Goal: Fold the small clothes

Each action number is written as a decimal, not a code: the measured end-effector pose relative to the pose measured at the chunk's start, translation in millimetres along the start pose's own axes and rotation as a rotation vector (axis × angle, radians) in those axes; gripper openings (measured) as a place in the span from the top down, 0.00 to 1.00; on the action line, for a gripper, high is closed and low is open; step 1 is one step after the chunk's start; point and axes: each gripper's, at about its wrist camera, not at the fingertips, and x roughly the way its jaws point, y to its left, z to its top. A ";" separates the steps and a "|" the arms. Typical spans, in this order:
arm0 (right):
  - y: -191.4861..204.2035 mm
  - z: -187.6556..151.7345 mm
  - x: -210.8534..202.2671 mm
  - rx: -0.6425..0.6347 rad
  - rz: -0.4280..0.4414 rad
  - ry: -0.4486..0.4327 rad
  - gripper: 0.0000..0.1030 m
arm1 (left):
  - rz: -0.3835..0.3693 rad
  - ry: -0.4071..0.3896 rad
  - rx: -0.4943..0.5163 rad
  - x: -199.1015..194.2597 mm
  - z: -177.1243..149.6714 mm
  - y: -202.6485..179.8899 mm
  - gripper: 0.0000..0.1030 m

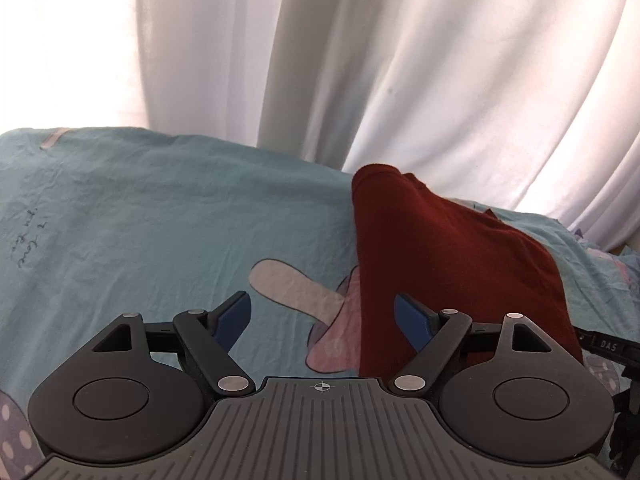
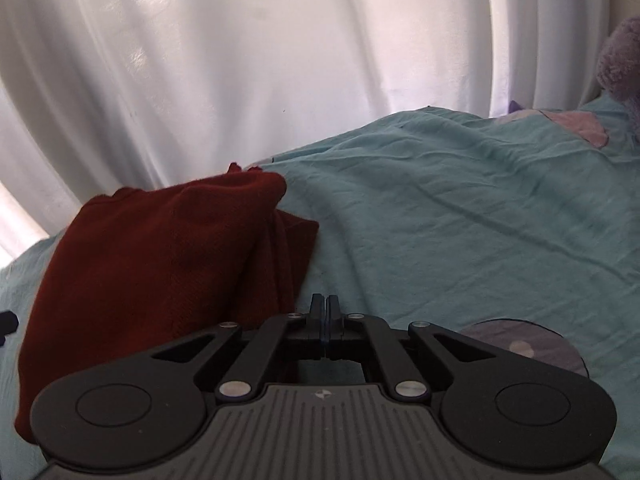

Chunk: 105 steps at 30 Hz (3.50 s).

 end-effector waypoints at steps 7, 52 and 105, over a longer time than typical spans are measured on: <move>51.2 42.8 3.0 0.021 0.271 -0.052 0.96 | 0.010 -0.081 -0.087 12.3 33.7 -17.7 0.18; -56.9 19.8 73.2 0.466 0.629 0.271 0.54 | -0.546 0.281 -0.331 97.1 -0.5 17.3 0.28; 182.3 -69.5 -24.9 -0.320 0.248 -0.025 0.94 | 0.017 -0.025 -0.088 -35.3 -43.9 74.8 0.15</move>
